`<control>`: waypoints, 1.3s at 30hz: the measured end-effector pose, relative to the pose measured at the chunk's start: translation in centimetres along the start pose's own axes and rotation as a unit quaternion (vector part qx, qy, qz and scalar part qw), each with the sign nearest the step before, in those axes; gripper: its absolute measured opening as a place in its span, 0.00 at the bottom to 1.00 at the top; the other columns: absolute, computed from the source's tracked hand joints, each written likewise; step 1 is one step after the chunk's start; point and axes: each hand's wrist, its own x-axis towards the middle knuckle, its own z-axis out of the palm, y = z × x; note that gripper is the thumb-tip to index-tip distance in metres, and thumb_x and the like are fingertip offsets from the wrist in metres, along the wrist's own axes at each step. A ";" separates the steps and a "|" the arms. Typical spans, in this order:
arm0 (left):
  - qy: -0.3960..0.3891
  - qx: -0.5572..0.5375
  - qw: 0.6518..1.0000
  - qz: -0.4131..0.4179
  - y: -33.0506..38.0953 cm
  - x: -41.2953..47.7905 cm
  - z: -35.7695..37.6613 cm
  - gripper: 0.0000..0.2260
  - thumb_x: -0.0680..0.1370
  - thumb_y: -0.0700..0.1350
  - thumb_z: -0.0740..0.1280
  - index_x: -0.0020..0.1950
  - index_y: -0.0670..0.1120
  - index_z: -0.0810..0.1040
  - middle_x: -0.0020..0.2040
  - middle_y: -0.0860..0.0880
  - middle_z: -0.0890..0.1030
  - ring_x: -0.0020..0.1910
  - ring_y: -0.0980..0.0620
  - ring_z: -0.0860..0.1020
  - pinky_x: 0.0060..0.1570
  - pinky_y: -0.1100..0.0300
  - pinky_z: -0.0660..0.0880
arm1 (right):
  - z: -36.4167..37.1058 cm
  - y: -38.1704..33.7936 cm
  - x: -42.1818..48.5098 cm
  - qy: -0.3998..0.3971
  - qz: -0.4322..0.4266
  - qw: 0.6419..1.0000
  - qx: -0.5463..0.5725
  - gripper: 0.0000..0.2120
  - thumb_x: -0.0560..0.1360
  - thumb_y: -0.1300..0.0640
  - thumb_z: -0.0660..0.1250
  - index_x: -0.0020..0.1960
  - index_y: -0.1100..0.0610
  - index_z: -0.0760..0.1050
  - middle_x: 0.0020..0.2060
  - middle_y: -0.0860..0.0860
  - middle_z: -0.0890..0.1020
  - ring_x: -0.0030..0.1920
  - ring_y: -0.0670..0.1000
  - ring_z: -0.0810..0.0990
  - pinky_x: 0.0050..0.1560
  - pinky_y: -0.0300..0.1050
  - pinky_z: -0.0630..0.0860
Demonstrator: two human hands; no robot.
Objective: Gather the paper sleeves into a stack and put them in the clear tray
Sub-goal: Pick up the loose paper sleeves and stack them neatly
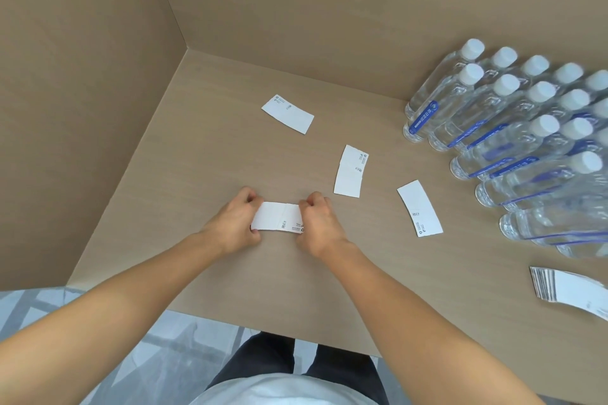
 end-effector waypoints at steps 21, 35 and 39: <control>0.005 0.012 0.999 -0.047 2.5 6.9 -8.0 0.24 0.74 0.48 0.69 0.69 0.43 0.71 0.61 0.45 0.71 0.66 0.43 0.70 0.61 0.56 0.68 | -8.5 0.4 4.6 0.047 0.011 0.995 0.090 0.23 0.74 0.54 0.69 0.66 0.61 0.71 0.63 0.56 0.70 0.65 0.58 0.70 0.61 0.52 0.75; 0.050 -0.057 0.992 -0.098 1.9 17.4 -10.0 0.14 0.74 0.46 0.66 0.58 0.44 0.76 0.57 0.46 0.75 0.59 0.46 0.74 0.54 0.57 0.73 | -11.6 1.6 16.9 0.024 0.049 0.992 0.113 0.21 0.74 0.55 0.68 0.65 0.60 0.73 0.62 0.56 0.71 0.63 0.59 0.72 0.61 0.51 0.76; 0.078 -0.072 0.989 -0.099 1.6 18.7 -10.0 0.17 0.74 0.49 0.67 0.62 0.49 0.75 0.56 0.47 0.74 0.56 0.47 0.75 0.52 0.58 0.72 | -10.7 1.4 18.5 0.015 0.065 0.992 0.108 0.18 0.75 0.54 0.67 0.62 0.62 0.73 0.64 0.54 0.67 0.65 0.57 0.68 0.61 0.48 0.74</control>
